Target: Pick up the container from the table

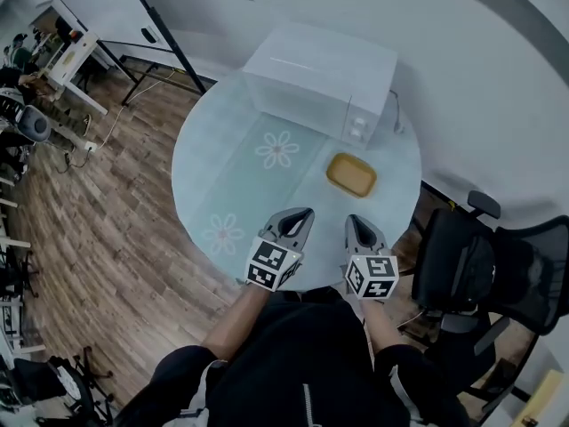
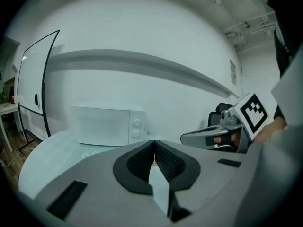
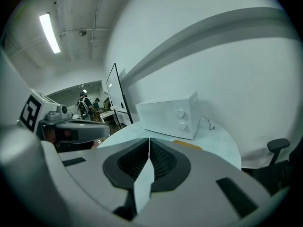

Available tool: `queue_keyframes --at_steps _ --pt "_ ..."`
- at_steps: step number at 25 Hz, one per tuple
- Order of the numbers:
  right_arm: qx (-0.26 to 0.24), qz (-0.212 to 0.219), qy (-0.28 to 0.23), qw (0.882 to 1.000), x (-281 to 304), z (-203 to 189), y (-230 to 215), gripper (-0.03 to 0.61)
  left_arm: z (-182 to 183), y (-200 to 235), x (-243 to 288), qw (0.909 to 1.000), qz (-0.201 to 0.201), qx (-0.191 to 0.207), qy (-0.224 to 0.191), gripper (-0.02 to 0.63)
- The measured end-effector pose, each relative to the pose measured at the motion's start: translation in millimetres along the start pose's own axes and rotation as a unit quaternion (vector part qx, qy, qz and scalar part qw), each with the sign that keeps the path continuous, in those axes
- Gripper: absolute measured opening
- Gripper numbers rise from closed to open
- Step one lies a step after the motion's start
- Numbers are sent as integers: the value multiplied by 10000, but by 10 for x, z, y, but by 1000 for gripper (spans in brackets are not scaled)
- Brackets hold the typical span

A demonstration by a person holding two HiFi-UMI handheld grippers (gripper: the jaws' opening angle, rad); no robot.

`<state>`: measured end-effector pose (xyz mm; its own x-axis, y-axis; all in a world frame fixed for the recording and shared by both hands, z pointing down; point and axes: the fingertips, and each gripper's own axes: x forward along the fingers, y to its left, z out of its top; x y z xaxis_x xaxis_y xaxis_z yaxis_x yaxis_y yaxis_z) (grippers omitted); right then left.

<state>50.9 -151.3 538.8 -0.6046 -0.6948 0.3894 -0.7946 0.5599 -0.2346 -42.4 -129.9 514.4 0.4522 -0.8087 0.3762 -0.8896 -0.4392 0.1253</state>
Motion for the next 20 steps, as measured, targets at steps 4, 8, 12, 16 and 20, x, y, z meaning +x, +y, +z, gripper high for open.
queue_keyframes --at_steps 4,8,12,16,20 --pt "-10 63 66 10000 166 38 -91 25 32 90 148 10000 58 -33 23 16" --pt "8 77 145 9999 316 28 -113 25 48 194 258 9999 15 -122 96 16" --pt "39 -77 115 9999 427 55 -152 25 85 280 353 9999 -116 -76 95 17" --pt "54 -328 -24 9994 572 53 -246 26 120 369 427 9997 -219 -50 115 17" --pt "82 -624 69 9980 693 -33 -469 28 101 358 520 9992 -361 -64 165 17"
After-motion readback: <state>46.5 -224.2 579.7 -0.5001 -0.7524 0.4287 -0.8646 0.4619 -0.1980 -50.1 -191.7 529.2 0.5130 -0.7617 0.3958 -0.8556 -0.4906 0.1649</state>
